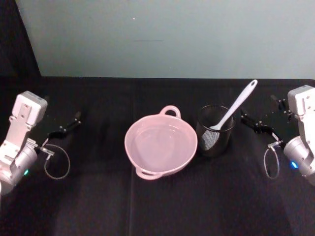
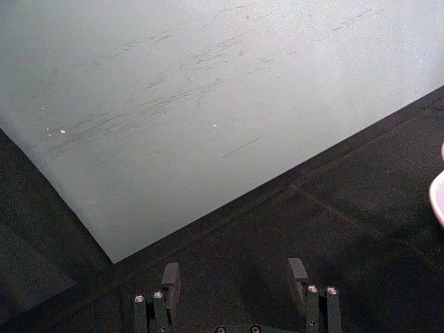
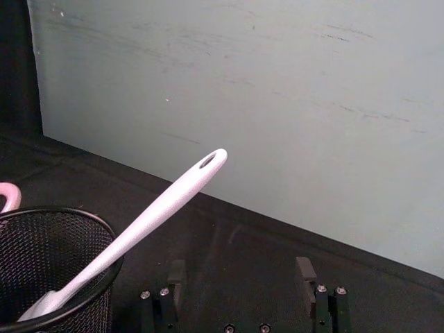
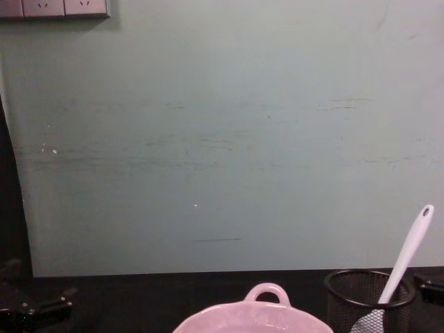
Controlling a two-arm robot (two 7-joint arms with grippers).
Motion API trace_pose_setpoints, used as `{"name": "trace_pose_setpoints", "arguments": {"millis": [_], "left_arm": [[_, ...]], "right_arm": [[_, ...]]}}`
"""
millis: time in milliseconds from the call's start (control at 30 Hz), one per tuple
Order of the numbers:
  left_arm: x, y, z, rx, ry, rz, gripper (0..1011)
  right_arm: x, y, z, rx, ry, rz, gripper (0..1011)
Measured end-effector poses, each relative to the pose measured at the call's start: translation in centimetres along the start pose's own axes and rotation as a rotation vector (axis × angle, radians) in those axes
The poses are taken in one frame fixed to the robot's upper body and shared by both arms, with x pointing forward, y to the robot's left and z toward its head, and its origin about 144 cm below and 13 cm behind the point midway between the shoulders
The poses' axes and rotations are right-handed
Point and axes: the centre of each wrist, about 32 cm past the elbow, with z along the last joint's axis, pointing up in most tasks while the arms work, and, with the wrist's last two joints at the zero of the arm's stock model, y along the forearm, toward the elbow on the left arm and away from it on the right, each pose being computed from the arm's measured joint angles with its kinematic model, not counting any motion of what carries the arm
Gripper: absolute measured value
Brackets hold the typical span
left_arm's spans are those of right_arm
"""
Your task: Use the one hand to pick up the spoon and stir the clear water in the bowl.
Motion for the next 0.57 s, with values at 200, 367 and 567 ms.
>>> {"name": "trace_pose_setpoints", "arguments": {"millis": [200, 367, 567], "left_arm": [[0.0, 0.0, 0.0, 0.0, 0.0, 0.0, 1011], [0.0, 0.0, 0.0, 0.0, 0.0, 0.0, 1011], [0.0, 0.0, 0.0, 0.0, 0.0, 0.0, 1011]], "right_arm": [[0.01, -0.02, -0.01, 0.0, 0.0, 0.0, 1002], [0.01, -0.03, 0.0, 0.0, 0.0, 0.0, 1002], [0.01, -0.03, 0.01, 0.0, 0.0, 0.0, 1002]]}}
